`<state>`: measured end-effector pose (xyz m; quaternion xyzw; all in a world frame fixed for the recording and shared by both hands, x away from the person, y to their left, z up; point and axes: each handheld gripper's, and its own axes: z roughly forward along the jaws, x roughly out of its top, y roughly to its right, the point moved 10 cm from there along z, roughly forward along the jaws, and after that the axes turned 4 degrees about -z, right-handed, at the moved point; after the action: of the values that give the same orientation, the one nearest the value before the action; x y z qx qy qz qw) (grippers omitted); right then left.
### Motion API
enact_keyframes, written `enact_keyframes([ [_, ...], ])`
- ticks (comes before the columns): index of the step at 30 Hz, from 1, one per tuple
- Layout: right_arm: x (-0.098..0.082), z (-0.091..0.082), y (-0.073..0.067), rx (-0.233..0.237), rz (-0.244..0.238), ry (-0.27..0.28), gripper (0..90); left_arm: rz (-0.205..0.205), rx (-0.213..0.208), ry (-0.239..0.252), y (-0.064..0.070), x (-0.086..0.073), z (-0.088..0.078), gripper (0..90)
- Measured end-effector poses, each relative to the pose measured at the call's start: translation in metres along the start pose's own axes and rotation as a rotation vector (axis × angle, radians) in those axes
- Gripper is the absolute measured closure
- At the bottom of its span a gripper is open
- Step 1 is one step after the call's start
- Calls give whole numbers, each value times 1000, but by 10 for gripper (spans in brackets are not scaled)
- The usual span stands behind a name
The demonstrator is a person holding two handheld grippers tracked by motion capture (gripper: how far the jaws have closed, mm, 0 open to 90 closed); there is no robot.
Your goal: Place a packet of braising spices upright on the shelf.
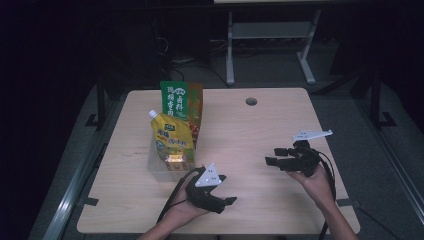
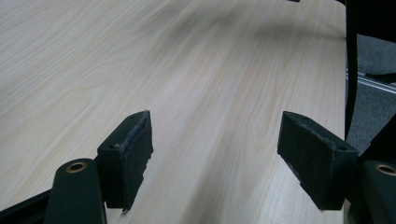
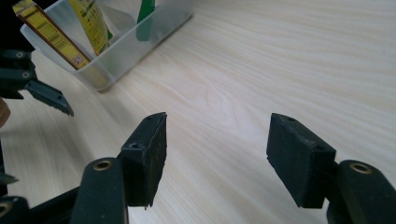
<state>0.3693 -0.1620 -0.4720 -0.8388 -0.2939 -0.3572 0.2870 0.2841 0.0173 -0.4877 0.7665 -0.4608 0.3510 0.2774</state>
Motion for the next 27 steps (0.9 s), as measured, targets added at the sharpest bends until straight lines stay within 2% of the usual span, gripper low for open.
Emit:
enact_keyframes([
  [9,-19,-7,1,-6,25,-5,361,2,2,-6,-1,-2,1,259],
  [12,-24,-9,0,1,46,5,356,4,5,-13,-1,-3,1,260],
  [17,-32,-11,-1,0,48,5,355,1,3,-12,0,-4,2,260],
  [27,-51,-10,-6,3,74,-1,326,2,0,-20,-1,-6,3,258],
])
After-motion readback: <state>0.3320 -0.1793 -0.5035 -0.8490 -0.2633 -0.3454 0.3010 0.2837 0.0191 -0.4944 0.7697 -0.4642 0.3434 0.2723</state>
